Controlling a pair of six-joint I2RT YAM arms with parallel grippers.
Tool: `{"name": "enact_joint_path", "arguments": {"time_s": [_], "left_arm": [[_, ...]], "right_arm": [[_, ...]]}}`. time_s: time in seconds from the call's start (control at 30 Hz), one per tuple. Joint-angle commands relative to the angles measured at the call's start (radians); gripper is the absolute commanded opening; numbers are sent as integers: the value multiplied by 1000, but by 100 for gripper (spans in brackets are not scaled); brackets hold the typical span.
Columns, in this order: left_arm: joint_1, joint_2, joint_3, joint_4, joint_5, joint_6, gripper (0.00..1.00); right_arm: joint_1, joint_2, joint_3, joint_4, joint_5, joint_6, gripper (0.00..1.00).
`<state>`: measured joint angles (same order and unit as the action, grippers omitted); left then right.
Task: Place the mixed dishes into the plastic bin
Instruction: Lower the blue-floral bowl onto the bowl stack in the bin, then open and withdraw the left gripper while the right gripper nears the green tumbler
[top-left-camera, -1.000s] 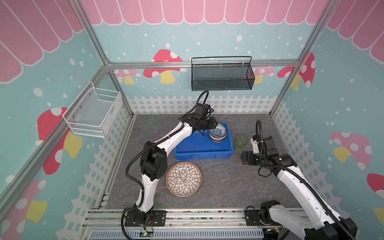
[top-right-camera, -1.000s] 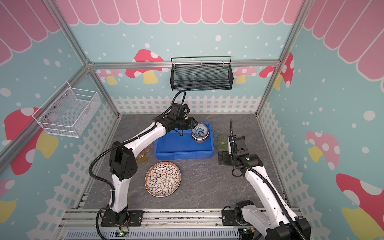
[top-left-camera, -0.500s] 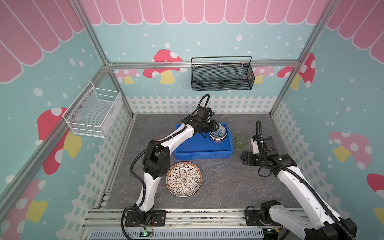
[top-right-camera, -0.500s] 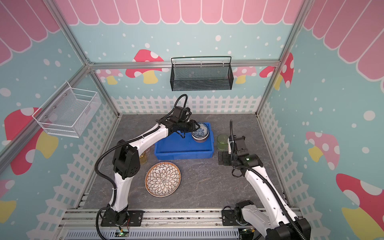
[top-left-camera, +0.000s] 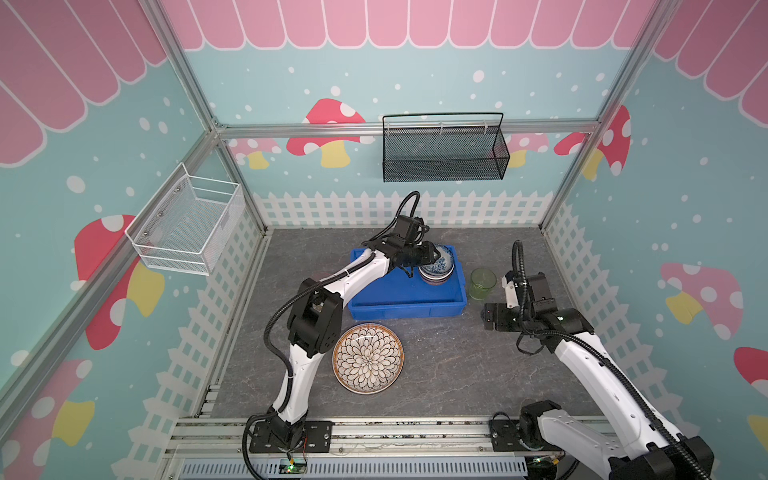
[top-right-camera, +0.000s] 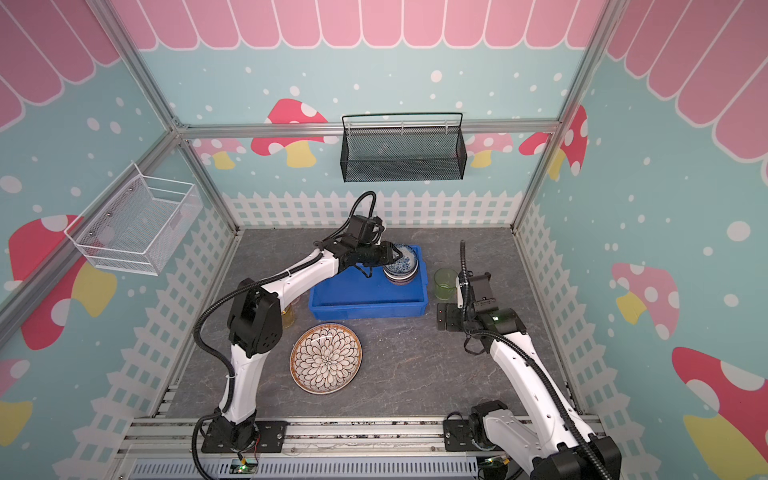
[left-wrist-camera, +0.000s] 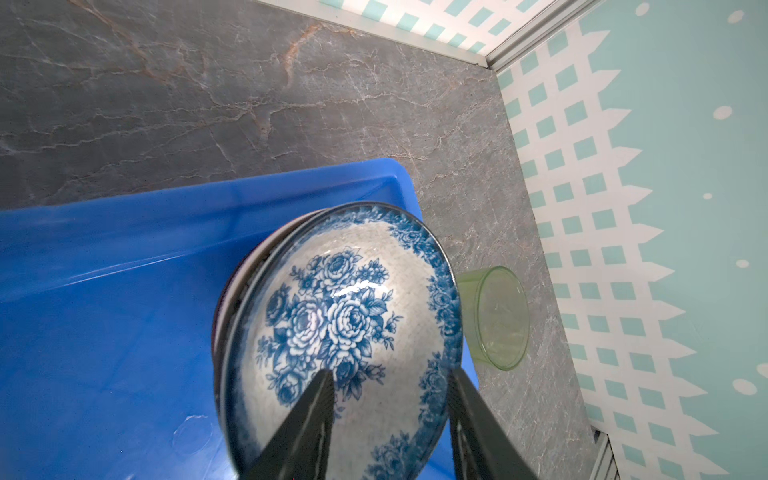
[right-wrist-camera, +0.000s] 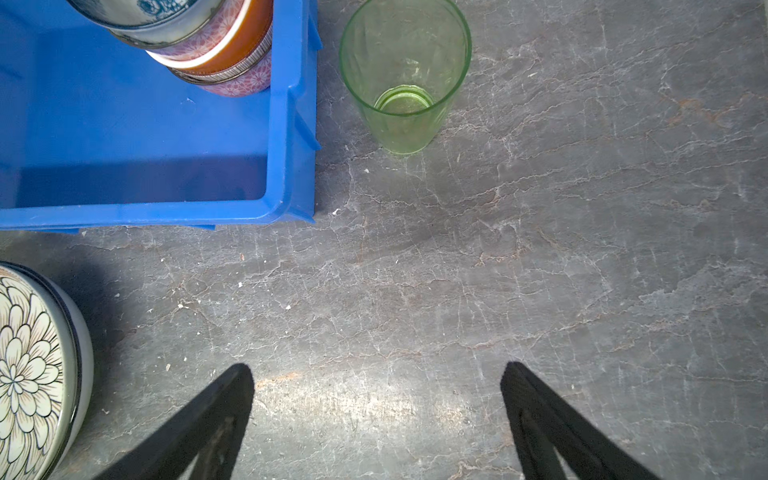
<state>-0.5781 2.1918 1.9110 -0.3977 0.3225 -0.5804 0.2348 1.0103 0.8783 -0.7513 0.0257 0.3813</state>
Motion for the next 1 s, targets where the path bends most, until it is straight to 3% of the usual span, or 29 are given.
{"name": "enact_joint_path", "arguments": {"time_s": [0.0,0.6,0.87,0.97], "left_arm": [[-2,17,-10,43,32,-16,45],[0,-140,-74,26,-19,22,47],[12,-240,-141,20,-35,34,55],[20,-289,-185,14,-37,47,63]], "right_arm": [[-11,-13,-13,6,-5,-4,97],[-15,33,27,26,-33,-31,97],[-17,146,98,44,-39,-54,97],[-21,192,135,55,-22,-61,97]]}}
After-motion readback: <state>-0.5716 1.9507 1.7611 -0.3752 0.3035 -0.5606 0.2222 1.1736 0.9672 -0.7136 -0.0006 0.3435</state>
